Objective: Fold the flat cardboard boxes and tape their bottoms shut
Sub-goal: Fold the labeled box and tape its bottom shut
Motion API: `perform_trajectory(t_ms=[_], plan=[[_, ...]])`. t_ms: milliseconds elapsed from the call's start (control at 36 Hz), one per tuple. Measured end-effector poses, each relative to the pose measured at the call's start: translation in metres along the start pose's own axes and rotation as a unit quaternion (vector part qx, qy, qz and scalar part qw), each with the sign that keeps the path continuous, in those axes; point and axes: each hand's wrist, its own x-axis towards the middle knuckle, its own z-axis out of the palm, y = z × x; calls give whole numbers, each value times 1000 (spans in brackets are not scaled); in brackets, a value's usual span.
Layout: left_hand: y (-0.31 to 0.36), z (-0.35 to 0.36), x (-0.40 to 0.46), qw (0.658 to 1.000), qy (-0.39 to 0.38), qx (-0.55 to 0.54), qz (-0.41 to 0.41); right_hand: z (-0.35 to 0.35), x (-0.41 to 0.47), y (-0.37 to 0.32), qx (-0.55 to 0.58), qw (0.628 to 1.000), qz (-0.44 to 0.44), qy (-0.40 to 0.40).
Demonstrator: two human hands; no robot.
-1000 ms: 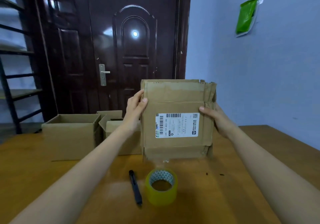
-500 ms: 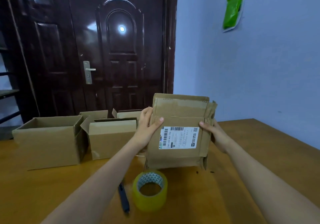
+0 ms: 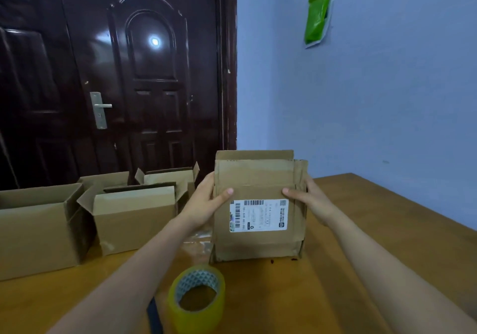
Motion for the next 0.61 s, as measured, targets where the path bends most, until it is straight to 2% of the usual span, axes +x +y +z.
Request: perform_trajectory(t_ms=[167, 306, 361, 472, 611], plan=[[6, 4, 4, 994, 48, -96, -31, 1, -1, -15, -39, 999, -19, -5], [11, 8, 12, 989, 79, -105, -71, 3, 10, -14, -70, 993, -23, 95], [13, 10, 15, 980, 86, -139, -110, 3, 14, -11, -70, 991, -7, 117], [13, 9, 18, 962, 84, -195, -169, 2, 17, -14, -50, 993, 15, 108], [16, 5, 24, 969, 66, -170, -167, 0, 20, -19, -55, 997, 33, 54]])
